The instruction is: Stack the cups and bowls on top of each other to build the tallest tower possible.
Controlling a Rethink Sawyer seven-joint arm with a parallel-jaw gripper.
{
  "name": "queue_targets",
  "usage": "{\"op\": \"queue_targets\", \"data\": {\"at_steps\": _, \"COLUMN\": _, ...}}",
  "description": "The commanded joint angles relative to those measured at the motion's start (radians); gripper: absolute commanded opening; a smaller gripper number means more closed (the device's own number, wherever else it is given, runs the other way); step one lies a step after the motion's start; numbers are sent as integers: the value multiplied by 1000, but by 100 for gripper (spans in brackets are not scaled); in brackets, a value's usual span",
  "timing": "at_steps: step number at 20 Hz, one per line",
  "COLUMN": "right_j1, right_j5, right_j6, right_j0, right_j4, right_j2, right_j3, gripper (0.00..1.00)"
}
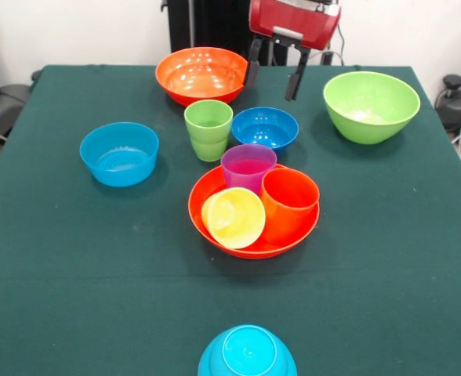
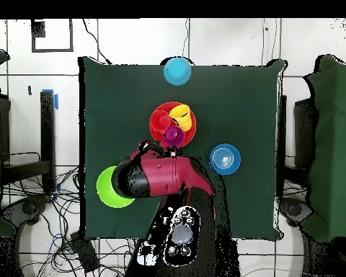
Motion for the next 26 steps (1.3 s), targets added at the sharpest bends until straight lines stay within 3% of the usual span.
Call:
{"op": "queue_targets", "data": {"at_steps": 1, "right_j1": 71, "right_j5": -60, "right_j6": 110, "right_j0": 27, "right_j4": -2, "right_j2": 50, "right_j3": 0, "gripper": 100}}
{"op": "queue_targets", "data": {"at_steps": 11, "right_j1": 102, "right_j5": -78, "right_j6": 108, "right_j0": 66, "right_j4": -7, "right_j2": 16, "right_j3": -36, "gripper": 100}}
{"op": "queue_targets", "data": {"at_steps": 18, "right_j1": 106, "right_j5": -82, "right_j6": 50, "right_j0": -1, "right_j4": -14, "right_j2": 58, "right_j3": -70, "gripper": 100}}
{"op": "queue_targets", "data": {"at_steps": 26, "right_j1": 73, "right_j5": -36, "right_j6": 58, "right_j0": 19, "right_j4": 0, "right_j2": 42, "right_j3": -66, "gripper": 100}}
